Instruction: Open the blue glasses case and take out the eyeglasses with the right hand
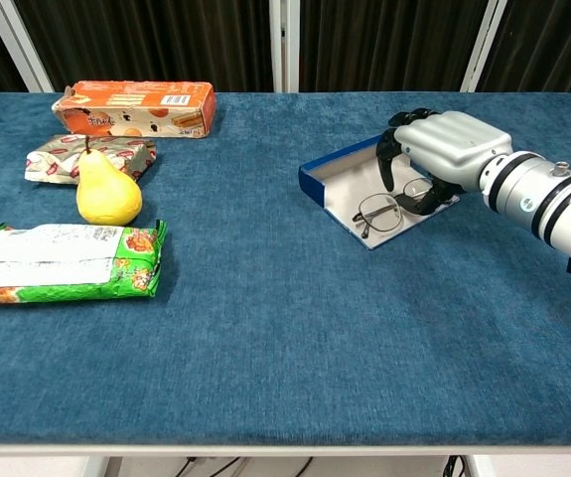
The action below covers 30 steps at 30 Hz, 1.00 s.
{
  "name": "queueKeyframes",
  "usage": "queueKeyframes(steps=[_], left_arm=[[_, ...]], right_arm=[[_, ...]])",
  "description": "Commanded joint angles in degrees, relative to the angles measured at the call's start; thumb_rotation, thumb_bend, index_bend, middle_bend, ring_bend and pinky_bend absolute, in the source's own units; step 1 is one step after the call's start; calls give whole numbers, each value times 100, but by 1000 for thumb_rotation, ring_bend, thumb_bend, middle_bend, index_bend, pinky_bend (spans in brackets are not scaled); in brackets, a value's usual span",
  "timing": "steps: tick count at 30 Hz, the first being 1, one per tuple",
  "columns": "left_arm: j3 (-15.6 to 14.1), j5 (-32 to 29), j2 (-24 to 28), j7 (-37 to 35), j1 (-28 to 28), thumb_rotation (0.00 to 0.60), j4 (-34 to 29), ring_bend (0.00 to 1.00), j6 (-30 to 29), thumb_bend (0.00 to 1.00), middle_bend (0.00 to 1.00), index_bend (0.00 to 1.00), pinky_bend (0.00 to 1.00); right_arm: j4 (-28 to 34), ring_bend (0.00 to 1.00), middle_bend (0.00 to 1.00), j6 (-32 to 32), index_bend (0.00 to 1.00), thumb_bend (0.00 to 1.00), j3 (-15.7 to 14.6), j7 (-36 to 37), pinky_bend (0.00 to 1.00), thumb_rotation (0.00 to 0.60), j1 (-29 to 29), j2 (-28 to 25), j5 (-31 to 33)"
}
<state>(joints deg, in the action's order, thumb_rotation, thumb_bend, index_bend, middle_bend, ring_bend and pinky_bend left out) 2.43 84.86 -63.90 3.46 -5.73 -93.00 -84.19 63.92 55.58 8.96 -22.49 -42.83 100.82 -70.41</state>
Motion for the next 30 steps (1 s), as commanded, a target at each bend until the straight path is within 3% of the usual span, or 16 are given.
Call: queueKeyframes(steps=[1, 11, 18, 24, 30], left_arm=[[-1, 4, 2, -4, 0, 600, 0, 525, -1, 411, 710, 698, 457], [-1, 2, 4, -17, 0, 600, 0, 525, 0, 411, 710, 698, 457], [0, 1, 2, -1, -4, 600, -2, 525, 5, 411, 710, 698, 457], [-1, 1, -1, 23, 0, 600, -9, 525, -4, 411, 710, 698, 457], [0, -3, -2, 15, 4, 600, -2, 526, -8, 411, 710, 697, 457]], right_arm=[[-35, 0, 214, -23, 540, 369, -6, 11, 0, 600, -2, 27, -10], [106, 0, 234, 164, 723, 474, -58, 102, 0, 600, 93, -45, -213], [1248, 0, 247, 601, 755, 477, -316, 51, 0, 600, 270, -745, -834], [2010, 0, 250, 334, 758, 477, -528, -138, 0, 600, 121, -979, -1196], [1957, 0, 249, -226, 749, 475, -525, -587, 0, 600, -199, -609, -1117]])
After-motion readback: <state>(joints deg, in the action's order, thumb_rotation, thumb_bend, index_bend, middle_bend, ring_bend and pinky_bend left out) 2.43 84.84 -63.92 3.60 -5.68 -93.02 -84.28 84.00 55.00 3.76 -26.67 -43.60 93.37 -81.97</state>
